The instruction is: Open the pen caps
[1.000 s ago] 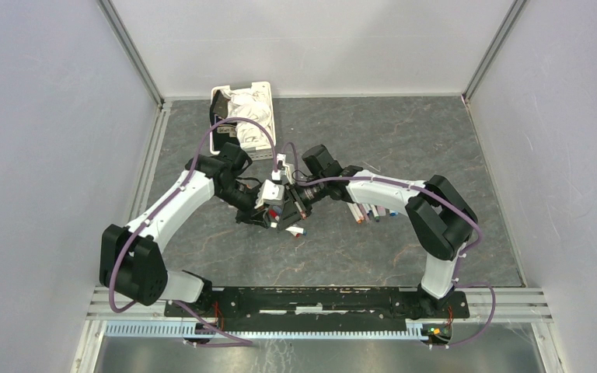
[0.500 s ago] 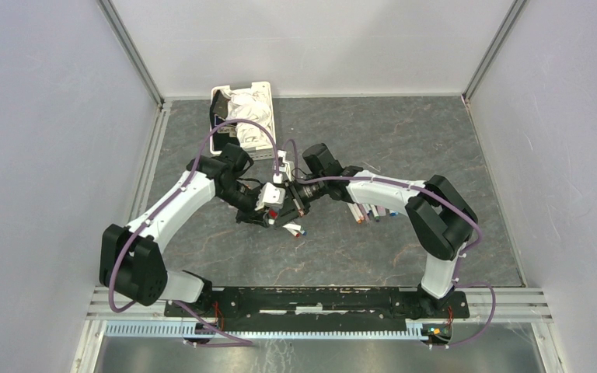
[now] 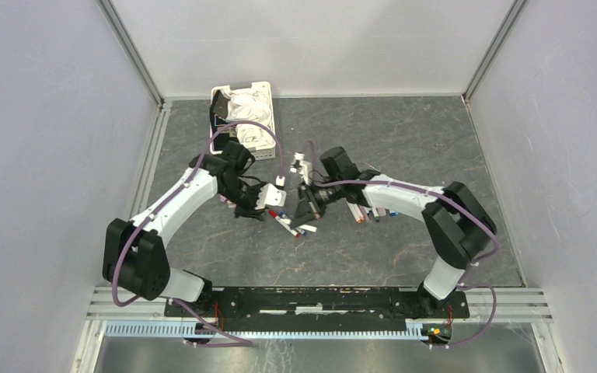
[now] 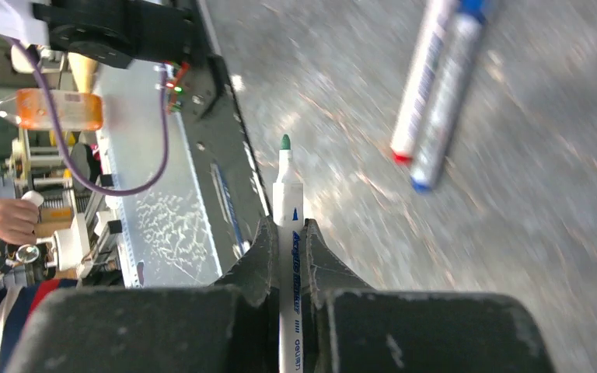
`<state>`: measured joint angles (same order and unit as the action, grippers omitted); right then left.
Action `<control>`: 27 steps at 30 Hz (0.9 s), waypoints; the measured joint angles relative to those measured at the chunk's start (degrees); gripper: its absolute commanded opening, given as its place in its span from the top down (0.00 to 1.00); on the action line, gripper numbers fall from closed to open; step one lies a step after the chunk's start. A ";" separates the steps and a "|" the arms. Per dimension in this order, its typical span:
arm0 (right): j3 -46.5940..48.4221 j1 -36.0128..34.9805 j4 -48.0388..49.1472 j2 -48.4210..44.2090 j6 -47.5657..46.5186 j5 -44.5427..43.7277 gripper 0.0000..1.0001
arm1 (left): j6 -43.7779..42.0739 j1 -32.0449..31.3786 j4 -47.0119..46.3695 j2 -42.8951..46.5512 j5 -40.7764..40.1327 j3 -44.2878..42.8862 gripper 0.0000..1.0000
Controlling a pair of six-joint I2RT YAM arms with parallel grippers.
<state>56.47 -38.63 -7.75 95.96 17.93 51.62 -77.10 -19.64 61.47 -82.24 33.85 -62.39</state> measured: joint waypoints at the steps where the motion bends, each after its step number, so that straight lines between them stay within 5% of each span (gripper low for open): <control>1: -1.90 1.25 -1.36 -1.27 -0.70 -0.37 1.00 | -0.76 1.64 0.63 -0.79 -1.57 -0.52 0.98; 8: -6.34 7.26 -9.22 -5.40 -3.98 -8.57 1.00 | -2.40 7.80 -0.26 -4.20 -4.90 -3.72 0.97; 15: -4.70 13.38 -11.91 -9.29 -3.06 -35.21 1.00 | 7.58 7.82 -15.50 -6.54 -2.16 0.70 0.93; 20: -4.72 13.55 -11.67 -9.68 -2.56 -49.16 0.98 | 13.44 7.78 -23.65 -11.08 -3.13 3.58 0.74; 27: -4.96 13.51 -9.53 -8.48 -1.92 -57.90 0.81 | 17.31 7.78 -27.65 -12.59 -3.89 3.89 0.54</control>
<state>51.51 -25.12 -17.28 87.48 16.01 -6.28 -59.79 -11.86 33.82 -94.83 29.95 -58.50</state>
